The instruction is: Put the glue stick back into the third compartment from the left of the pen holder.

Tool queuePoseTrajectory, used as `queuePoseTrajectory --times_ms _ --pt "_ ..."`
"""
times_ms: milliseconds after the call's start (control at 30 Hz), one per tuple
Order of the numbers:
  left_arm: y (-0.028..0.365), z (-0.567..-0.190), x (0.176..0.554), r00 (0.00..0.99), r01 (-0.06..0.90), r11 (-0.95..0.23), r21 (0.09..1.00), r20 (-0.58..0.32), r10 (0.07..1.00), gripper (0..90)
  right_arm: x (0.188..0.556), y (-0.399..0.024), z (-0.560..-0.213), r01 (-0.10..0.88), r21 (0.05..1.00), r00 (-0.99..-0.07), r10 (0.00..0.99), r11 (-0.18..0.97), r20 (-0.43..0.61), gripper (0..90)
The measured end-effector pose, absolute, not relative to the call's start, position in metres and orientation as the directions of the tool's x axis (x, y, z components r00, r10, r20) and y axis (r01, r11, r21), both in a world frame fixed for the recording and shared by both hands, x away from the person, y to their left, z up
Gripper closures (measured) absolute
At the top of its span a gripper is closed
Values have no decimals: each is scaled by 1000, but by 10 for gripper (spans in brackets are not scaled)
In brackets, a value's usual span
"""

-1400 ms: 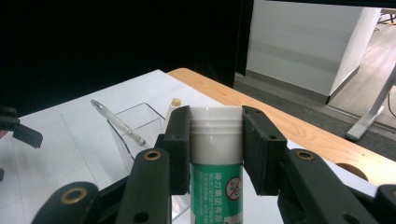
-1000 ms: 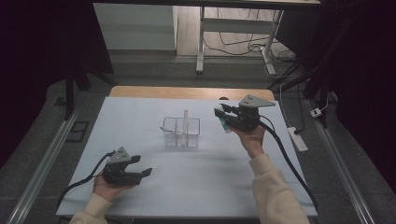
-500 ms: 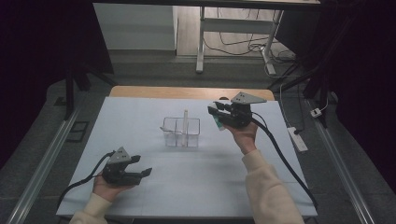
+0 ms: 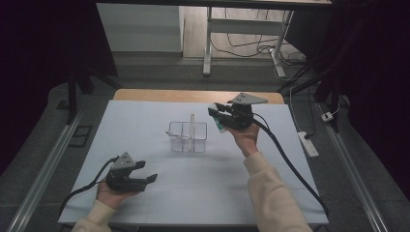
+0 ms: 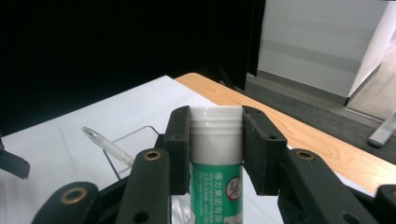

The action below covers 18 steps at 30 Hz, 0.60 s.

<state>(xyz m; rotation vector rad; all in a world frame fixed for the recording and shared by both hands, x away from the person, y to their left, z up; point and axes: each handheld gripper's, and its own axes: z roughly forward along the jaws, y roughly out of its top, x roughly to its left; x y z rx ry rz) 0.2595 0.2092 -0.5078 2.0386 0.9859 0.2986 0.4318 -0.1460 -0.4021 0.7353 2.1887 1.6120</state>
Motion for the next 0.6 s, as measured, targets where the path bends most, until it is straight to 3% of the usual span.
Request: queuePoseTrajectory --times_ms 600 --pt "209 -509 260 666 539 -349 767 -134 734 287 438 -128 -406 211 954 -825 562 211 58 644"
